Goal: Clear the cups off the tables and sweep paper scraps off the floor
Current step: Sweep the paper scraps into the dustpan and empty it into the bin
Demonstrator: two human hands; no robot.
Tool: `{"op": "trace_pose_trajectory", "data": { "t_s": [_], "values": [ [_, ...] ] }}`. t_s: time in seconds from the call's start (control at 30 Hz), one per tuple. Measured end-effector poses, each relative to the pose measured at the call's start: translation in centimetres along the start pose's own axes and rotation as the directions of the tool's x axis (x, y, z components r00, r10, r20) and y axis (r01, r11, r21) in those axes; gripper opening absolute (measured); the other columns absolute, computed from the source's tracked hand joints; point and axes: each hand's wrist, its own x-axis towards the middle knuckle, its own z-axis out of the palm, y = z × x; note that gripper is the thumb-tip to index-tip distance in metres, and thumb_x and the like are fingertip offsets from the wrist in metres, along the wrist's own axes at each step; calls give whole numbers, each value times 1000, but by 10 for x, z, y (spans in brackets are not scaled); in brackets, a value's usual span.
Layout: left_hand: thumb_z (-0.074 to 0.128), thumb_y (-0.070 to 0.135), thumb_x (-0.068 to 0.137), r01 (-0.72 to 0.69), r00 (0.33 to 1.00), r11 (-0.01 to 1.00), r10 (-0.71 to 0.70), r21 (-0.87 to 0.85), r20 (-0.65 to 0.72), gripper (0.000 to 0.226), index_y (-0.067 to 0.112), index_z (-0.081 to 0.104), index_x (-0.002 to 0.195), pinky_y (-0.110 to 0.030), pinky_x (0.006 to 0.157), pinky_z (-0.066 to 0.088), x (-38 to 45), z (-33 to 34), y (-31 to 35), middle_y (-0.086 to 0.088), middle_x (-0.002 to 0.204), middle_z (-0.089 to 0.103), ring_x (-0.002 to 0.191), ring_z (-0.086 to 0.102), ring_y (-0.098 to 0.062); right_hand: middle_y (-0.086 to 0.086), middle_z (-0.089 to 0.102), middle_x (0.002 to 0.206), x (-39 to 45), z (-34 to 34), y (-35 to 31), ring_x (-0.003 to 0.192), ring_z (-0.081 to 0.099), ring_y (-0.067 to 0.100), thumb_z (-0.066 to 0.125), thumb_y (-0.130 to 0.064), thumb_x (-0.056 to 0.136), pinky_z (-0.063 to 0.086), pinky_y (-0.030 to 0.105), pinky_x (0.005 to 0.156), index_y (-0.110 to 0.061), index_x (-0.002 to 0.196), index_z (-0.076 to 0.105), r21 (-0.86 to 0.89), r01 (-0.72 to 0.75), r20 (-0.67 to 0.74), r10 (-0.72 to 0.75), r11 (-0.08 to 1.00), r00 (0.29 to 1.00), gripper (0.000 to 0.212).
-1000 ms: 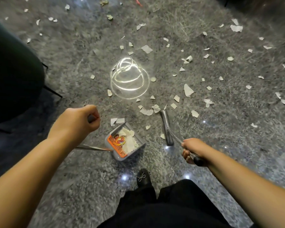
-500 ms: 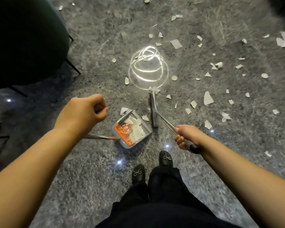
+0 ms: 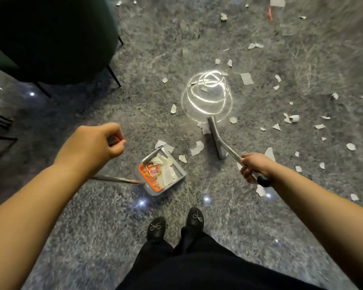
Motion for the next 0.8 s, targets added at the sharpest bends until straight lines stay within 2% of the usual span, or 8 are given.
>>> {"op": "trace_pose_trajectory", "data": {
  "t_s": [0.23,0.33,0.43,0.57,0.63,0.73,0.8],
  "values": [
    [73,29,79,46,998,999,-46,19,36,11,24,64,79,-35,60,51,10,9,-4,0,67,66,67,62,-25,3,35,64,36,3,-33,27,35,4,30,-10,101,30,12,35,-18,110,45,-68,-8,26,10,998,1000,19],
    [72,32,80,58,997,998,-60,38,41,13,24,63,80,-38,61,53,13,13,-6,-1,69,66,68,61,-26,5,38,64,51,13,-40,28,36,6,31,-8,99,31,14,35,-13,114,47,-150,-2,13,4,989,1000,23],
    [71,34,81,68,997,996,-71,58,45,13,25,62,81,-35,59,51,12,17,-9,-2,71,67,68,61,-28,7,41,59,58,25,-43,32,37,11,34,-10,98,33,17,38,-9,111,43,-279,19,15,-15,960,1000,16],
    [68,36,82,92,993,994,-96,63,62,13,26,61,81,-38,59,53,5,19,-16,1,70,66,67,61,-27,5,43,44,59,38,-31,38,36,14,33,-10,97,33,20,43,-4,115,41,-438,23,64,6,899,998,20],
    [68,37,82,95,994,994,-98,56,57,13,26,61,80,-39,59,53,1,19,-22,1,70,66,66,61,-27,6,44,40,53,48,-20,39,37,15,34,-8,97,34,22,44,-5,110,42,-499,34,96,16,866,995,16],
    [67,36,83,69,997,996,-71,53,37,14,25,59,79,-37,55,52,-1,21,-26,2,68,64,64,59,-26,6,44,37,39,63,-1,39,38,17,34,-5,97,34,23,43,-5,99,42,-551,73,131,0,831,991,9],
    [66,36,85,51,998,997,-53,49,43,14,26,58,79,-38,54,52,0,22,-24,2,67,63,63,57,-26,4,42,36,26,73,11,37,37,15,33,-6,98,33,21,40,-7,103,43,-541,57,148,29,839,989,11]
  ]
}}
